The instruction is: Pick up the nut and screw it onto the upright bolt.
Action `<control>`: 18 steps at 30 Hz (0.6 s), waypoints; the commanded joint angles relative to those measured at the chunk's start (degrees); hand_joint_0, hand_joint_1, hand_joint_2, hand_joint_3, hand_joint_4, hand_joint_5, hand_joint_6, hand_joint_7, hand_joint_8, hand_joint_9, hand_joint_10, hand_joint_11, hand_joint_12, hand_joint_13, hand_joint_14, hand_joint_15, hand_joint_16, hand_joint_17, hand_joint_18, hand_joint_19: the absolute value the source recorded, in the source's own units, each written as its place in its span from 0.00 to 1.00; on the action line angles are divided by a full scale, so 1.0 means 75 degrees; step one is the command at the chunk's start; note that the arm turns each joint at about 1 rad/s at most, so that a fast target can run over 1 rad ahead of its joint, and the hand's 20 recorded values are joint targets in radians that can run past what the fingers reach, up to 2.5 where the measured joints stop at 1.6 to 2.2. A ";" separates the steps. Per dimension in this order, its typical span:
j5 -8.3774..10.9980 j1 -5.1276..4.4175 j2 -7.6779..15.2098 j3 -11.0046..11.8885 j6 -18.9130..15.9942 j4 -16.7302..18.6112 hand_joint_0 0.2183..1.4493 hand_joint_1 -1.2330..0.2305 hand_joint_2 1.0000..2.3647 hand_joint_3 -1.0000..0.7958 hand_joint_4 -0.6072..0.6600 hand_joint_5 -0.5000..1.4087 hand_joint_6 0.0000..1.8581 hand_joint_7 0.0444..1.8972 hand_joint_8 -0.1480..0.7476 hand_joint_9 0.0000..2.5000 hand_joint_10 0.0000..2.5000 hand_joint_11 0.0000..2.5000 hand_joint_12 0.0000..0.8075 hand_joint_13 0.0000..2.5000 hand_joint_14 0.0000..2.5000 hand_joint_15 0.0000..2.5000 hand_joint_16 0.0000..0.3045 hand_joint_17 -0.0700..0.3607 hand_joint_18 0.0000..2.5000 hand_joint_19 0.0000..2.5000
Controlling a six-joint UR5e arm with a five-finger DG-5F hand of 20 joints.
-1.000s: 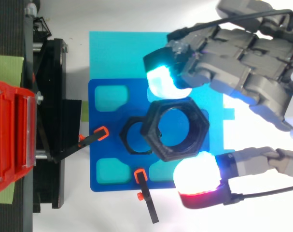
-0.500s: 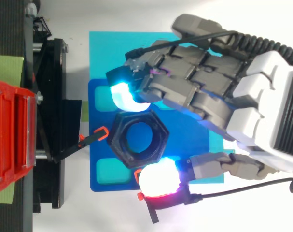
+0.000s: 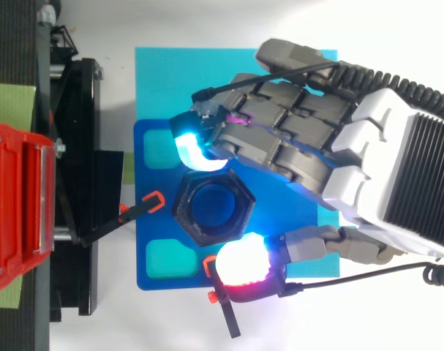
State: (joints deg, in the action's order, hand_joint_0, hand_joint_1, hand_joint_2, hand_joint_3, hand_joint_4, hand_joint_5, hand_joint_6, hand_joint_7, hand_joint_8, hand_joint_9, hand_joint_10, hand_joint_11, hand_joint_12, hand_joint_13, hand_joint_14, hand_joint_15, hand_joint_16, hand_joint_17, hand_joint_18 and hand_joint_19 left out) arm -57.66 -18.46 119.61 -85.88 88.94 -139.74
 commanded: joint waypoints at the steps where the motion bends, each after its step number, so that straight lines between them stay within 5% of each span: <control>1: 0.0000 0.0000 0.0001 0.0002 -0.0023 -0.0130 0.24 0.47 0.00 0.28 0.68 0.18 0.32 0.57 0.47 0.28 0.00 0.00 0.32 0.32 0.00 0.00 0.10 0.33 0.26 0.05; 18: -0.0012 -0.0047 0.0001 0.0002 -0.0012 -0.0329 0.24 0.47 0.00 0.28 0.68 0.18 0.32 0.57 0.47 0.28 0.00 0.00 0.32 0.33 0.00 0.01 0.10 0.33 0.27 0.05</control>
State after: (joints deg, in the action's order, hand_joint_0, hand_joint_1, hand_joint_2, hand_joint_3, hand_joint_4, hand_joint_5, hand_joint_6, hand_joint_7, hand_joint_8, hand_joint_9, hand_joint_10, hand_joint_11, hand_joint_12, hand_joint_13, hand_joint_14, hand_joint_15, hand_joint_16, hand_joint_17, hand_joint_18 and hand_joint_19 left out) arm -57.62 -18.79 119.61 -85.89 88.85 -142.21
